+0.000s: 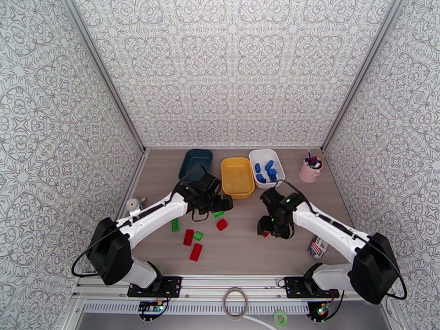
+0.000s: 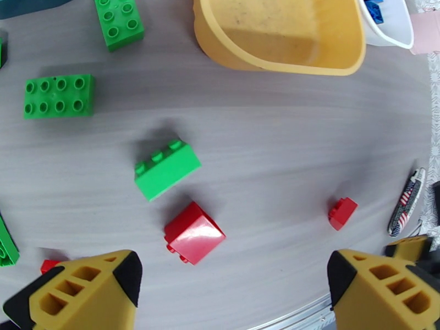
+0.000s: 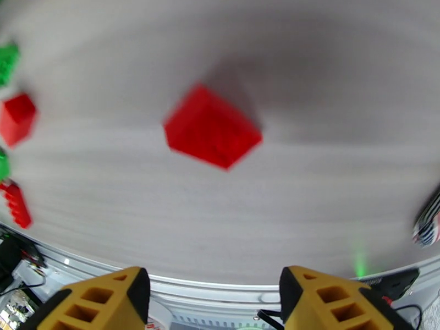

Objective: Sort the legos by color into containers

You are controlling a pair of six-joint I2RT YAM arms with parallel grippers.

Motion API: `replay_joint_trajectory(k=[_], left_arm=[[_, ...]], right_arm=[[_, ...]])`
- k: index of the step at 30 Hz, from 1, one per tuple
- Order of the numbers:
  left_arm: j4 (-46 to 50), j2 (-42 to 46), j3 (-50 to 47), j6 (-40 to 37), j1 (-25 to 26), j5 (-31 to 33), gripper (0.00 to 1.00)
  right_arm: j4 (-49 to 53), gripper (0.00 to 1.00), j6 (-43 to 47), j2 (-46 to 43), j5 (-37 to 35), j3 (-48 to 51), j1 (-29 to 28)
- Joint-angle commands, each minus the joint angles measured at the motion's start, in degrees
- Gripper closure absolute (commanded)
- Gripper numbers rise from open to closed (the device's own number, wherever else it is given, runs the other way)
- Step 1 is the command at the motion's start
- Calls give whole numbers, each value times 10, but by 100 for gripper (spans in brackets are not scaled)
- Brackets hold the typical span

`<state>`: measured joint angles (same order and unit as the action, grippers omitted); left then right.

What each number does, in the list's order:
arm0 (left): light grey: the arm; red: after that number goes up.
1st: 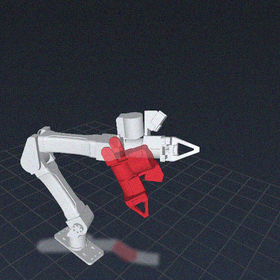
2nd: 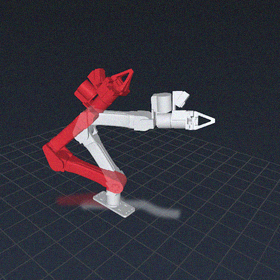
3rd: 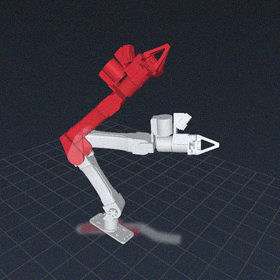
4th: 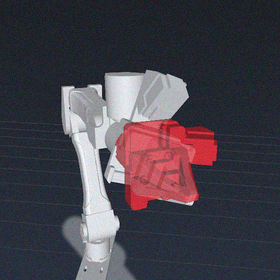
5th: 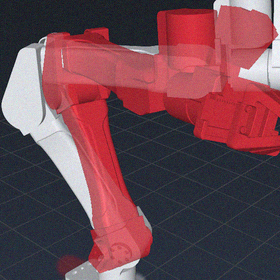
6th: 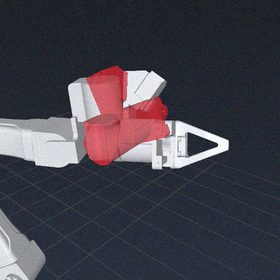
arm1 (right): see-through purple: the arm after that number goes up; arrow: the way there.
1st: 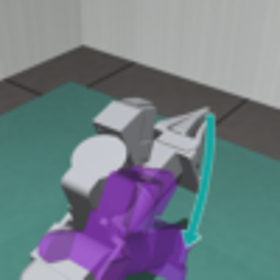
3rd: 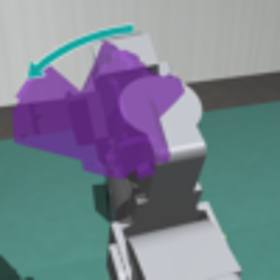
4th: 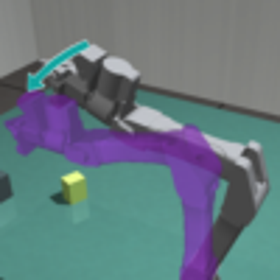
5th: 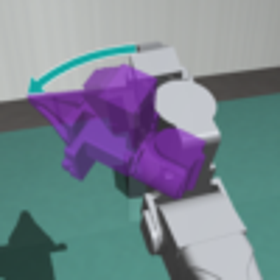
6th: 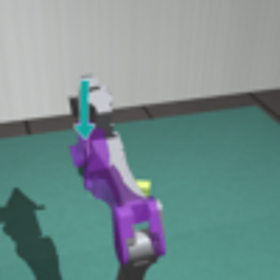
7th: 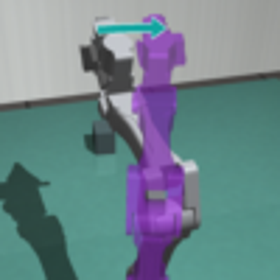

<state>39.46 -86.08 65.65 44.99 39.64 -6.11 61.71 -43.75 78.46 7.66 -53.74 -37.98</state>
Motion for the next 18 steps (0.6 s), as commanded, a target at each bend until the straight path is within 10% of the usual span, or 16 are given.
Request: replay_joint_trajectory(k=[1, 18], left_arm=[[-17, 11, -10, 19, 5, 7, 5], [-4, 54, -35, 21, -13, 18, 5]], right_arm=[[-32, 34, -35, 34, -27, 5, -17], [-57, 38, -13, 182, -65, -59, 39]])
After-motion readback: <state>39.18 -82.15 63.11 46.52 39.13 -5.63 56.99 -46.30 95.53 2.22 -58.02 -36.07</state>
